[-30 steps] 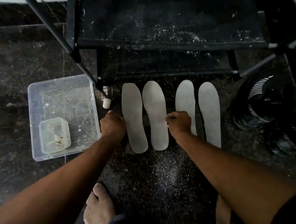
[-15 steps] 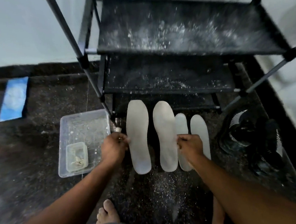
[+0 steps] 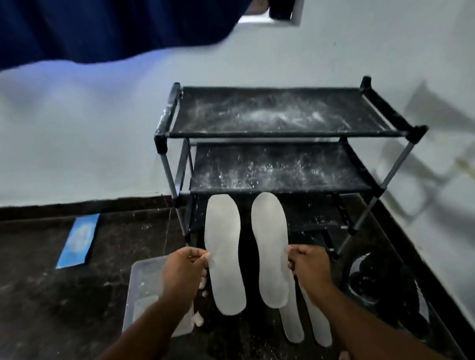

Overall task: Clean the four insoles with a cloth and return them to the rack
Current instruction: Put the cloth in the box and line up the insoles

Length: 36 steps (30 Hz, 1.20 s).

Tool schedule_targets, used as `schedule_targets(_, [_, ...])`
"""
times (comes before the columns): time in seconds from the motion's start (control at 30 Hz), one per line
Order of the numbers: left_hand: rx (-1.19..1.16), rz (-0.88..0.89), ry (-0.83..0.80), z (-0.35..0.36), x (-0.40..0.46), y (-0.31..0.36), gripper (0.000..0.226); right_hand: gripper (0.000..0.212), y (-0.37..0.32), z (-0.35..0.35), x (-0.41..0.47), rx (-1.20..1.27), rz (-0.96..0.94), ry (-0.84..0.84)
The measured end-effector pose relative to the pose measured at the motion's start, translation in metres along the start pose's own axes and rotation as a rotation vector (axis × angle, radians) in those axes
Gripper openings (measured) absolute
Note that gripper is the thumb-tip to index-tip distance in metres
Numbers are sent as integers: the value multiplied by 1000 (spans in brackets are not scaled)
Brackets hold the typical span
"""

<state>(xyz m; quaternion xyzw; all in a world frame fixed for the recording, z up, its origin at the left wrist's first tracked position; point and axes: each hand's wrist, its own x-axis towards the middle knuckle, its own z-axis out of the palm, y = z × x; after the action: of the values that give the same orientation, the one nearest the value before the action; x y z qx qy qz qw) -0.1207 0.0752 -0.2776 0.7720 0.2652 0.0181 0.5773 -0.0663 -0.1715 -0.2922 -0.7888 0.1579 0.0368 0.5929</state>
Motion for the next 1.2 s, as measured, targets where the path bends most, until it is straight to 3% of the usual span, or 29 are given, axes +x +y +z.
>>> schedule_targets(0.3, [-82,-53,69,-7,69,76,17,25,-83,9,64,-13,-21,17])
schedule_targets(0.4, [-51,-52,63,-2,110,88,32,20,-102,21,100,-14,-14,25])
schedule_targets(0.5, [52,14,49,9,140,99,22,14,-113,37,136,-39,-9,19])
schedule_targets(0.73, [185,45,122,27,199,116,19,8,-130,62,190,-148,59,-23])
schedule_targets(0.83, [179,19,133,32,216,119,7,9,-133,68,203,-185,56,-17])
schedule_targets(1.0, [228,-2,165,32,231,122,24,11,-131,69,214,-219,83,-24])
schedule_targets(1.2, [148,-113,197,35,236,116,20,16,-129,71,217,-225,93,-11])
